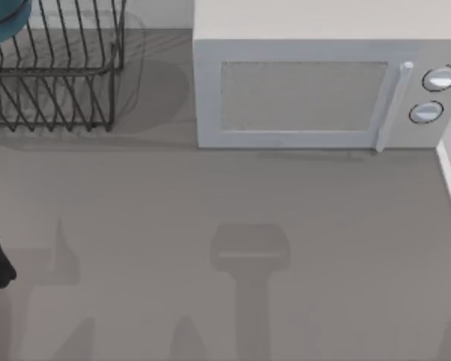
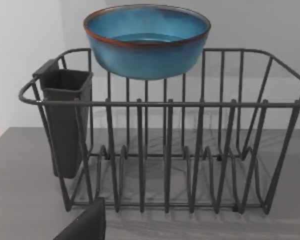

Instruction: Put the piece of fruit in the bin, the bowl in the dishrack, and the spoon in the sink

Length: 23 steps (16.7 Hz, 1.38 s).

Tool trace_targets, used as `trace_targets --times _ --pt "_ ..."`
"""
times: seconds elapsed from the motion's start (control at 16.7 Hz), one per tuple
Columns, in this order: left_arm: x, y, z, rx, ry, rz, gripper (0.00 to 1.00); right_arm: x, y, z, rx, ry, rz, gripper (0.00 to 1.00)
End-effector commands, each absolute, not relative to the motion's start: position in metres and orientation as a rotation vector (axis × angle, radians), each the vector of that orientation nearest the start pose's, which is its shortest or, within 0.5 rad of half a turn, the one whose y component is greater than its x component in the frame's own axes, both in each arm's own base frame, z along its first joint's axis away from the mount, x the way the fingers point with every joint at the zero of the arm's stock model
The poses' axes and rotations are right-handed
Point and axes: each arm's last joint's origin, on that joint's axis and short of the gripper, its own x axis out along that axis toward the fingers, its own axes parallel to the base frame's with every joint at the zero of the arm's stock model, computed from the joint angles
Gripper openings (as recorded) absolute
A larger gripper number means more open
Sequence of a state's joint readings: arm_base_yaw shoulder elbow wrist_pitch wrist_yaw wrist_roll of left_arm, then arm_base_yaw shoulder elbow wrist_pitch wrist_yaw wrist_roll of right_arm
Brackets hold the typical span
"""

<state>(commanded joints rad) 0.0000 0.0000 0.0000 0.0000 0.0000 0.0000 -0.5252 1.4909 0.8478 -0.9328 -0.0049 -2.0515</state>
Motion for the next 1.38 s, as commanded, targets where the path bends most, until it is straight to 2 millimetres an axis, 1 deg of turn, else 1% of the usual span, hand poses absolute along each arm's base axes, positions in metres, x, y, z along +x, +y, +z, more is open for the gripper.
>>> trace_targets --times 0.24,0.36,0.48,0.72,1.38 --pt "0.106 -0.001 0.160 0.000 0.000 0.000 1.00 0.206 -0.119 0.118 -1.182 1.222 1.166 1.00" --pt "0.106 -0.001 0.160 0.000 0.000 0.000 1.00 0.204 -0.117 0.101 -1.177 1.224 1.172 1.00" --pt "0.106 -0.001 0.160 0.000 0.000 0.000 1.00 0.202 -0.116 0.093 -1.172 1.226 1.178 1.00" --pt "0.106 -0.001 0.160 0.000 0.000 0.000 1.00 0.202 -0.116 0.093 -1.172 1.226 1.178 1.00" --pt "0.106 -0.001 0.160 0.000 0.000 0.000 1.00 0.202 -0.116 0.093 -1.172 1.226 1.178 0.17"
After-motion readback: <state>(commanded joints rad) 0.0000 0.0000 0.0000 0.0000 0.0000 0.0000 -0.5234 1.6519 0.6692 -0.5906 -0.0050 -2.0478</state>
